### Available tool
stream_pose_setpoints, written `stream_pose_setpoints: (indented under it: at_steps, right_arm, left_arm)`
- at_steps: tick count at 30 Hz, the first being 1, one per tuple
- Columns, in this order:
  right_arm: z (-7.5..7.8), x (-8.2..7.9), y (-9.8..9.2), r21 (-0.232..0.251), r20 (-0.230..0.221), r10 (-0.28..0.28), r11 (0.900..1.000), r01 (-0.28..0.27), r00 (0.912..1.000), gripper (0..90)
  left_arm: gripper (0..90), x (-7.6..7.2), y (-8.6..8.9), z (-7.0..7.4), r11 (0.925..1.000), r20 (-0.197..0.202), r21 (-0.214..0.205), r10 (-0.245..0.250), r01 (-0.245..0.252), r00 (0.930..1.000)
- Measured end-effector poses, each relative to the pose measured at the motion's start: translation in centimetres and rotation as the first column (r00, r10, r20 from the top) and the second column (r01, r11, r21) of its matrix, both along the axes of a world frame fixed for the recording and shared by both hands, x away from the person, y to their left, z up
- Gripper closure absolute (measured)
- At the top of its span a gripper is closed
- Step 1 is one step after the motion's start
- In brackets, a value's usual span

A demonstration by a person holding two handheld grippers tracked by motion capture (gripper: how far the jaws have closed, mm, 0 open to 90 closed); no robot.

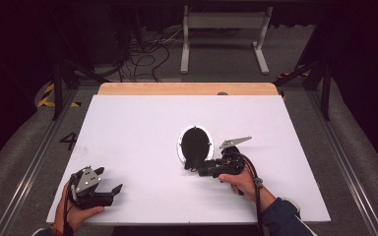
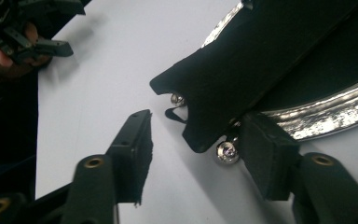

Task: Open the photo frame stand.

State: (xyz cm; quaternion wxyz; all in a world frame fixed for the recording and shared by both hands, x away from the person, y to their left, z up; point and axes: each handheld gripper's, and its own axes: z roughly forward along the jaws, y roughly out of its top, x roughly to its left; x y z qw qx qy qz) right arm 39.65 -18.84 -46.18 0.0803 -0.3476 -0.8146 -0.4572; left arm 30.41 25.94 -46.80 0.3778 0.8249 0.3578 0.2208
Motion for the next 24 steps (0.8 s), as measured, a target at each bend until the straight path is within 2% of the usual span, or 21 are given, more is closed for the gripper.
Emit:
stream_pose_setpoints:
  at_steps: [3,6,9,10,11,12,15,16,21,23,24]
  right_arm:
    - [0.0,0.0,0.0,0.009,-0.003,0.001,1.0000,-0.001,1.0000,43.2]
    - [-0.1,0.2,-0.3,0.036,-0.023,-0.020,0.9991,0.021,0.9995,45.5]
    - [-0.3,0.5,-0.7,0.081,-0.075,-0.066,0.9941,0.072,0.9949,50.7]
    - [-0.3,0.5,-0.7,0.081,-0.075,-0.066,0.9941,0.072,0.9949,50.7]
    - [-0.3,0.7,-0.8,0.093,-0.096,-0.090,0.9907,0.099,0.9913,53.9]
    - [-0.5,0.9,-0.9,0.123,-0.153,-0.122,0.9822,0.142,0.9806,57.0]
    - [-0.7,1.1,-0.8,0.126,-0.166,-0.141,0.9786,0.163,0.9760,59.1]
    - [-0.8,1.3,-0.7,0.154,-0.199,-0.143,0.9725,0.175,0.9696,58.9]
    - [-0.9,1.4,-0.6,0.179,-0.217,-0.152,0.9650,0.192,0.9643,58.7]
    - [-0.9,1.6,-0.3,0.206,-0.239,-0.167,0.9539,0.218,0.9566,56.6]
    - [-0.9,1.7,-0.1,0.206,-0.238,-0.173,0.9527,0.224,0.9557,55.8]
  left_arm:
    - [14.2,0.0,-0.1,0.0,1.0000,0.001,0.002,-0.006,0.006,1.0000]
    - [14.1,0.0,-0.1,0.0,1.0000,-0.002,0.003,-0.006,0.006,1.0000]
    - [13.9,0.1,-0.1,0.0,0.9999,-0.005,0.011,-0.003,0.003,1.0000]
    - [13.9,0.1,-0.1,0.0,0.9999,-0.005,0.011,-0.003,0.003,1.0000]
    - [13.9,0.1,-0.2,0.0,0.9999,0.000,0.010,-0.007,0.007,1.0000]
    - [13.9,0.3,-0.4,0.0,1.0000,0.004,0.000,-0.009,0.009,1.0000]
    - [13.9,0.7,-1.0,0.1,0.9998,0.005,0.003,-0.021,0.021,0.9998]
    - [13.9,0.9,-1.3,0.1,0.9995,0.007,0.009,-0.029,0.029,0.9996]
    - [14.9,1.9,-2.8,0.6,0.9980,0.022,0.001,-0.063,0.063,0.9977]
    - [16.7,2.8,-4.0,0.9,0.9954,0.015,-0.014,-0.095,0.095,0.9954]
    - [16.7,2.8,-4.0,0.9,0.9954,0.015,-0.014,-0.095,0.095,0.9954]
